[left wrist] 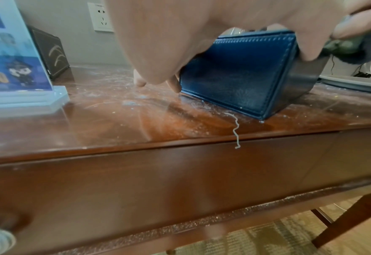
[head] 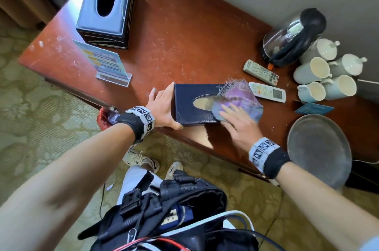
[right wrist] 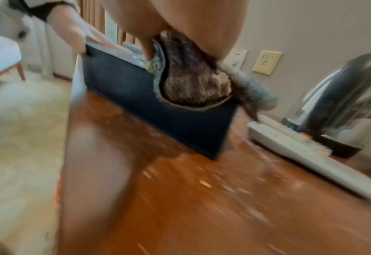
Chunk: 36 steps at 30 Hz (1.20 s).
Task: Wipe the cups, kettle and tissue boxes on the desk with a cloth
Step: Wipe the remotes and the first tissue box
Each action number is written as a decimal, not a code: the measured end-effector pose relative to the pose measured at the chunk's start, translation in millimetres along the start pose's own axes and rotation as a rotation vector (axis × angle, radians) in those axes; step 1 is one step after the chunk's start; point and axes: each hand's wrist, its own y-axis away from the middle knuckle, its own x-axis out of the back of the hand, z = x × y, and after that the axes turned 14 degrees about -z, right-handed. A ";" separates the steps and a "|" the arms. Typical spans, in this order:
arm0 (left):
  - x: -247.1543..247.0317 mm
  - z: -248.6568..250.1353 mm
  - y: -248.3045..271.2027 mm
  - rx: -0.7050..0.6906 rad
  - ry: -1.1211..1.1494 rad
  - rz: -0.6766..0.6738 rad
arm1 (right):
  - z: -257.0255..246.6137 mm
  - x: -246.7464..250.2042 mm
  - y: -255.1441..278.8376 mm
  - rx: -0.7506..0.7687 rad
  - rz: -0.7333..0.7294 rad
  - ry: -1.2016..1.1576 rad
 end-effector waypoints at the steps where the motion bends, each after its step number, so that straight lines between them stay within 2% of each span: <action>1: -0.5 -0.1 -0.7 0.004 -0.003 0.003 | -19.1 -7.1 -10.2 0.020 0.019 -0.025; 5: -0.2 0.7 -0.2 0.021 -0.009 0.023 | -84.8 -28.4 -55.6 0.190 0.013 -0.041; 9: -2.9 -2.2 -3.2 0.023 0.005 0.033 | -68.4 -25.2 -41.9 0.177 0.056 -0.004; 12: -3.4 -4.6 -5.5 0.031 0.024 0.026 | -26.4 -15.4 -11.0 0.054 0.140 0.026; 14: -3.5 -4.0 -5.4 0.033 0.008 0.021 | 1.6 -7.8 9.9 -0.080 0.160 0.033; 16: -2.8 -1.7 -4.4 0.036 -0.006 0.015 | 13.8 -2.6 21.8 -0.268 0.102 -0.088; 18: -1.6 0.5 -3.4 0.045 -0.016 0.009 | 8.9 -3.2 18.1 -0.370 0.070 -0.193; 20: -0.4 1.5 -3.0 0.054 -0.037 0.000 | -8.7 -4.1 4.1 -0.317 0.090 -0.162; 22: 0.2 0.9 -3.0 0.051 -0.044 -0.010 | -29.6 -6.5 -12.1 -0.141 0.074 -0.087; 25: -1.9 -1.6 -3.8 0.044 -0.048 -0.002 | -63.5 -12.2 -35.1 0.159 -0.067 -0.051; 27: -3.0 -3.2 -4.8 0.045 -0.050 0.004 | -78.5 -12.7 -52.1 0.254 -0.148 -0.056; 33: -2.6 -6.6 -6.6 0.034 -0.020 -0.008 | -72.1 -9.5 -77.7 0.300 -0.267 -0.013; 36: -2.8 -8.4 -7.2 0.024 -0.025 0.003 | -69.0 7.4 -97.1 0.101 -0.177 -0.058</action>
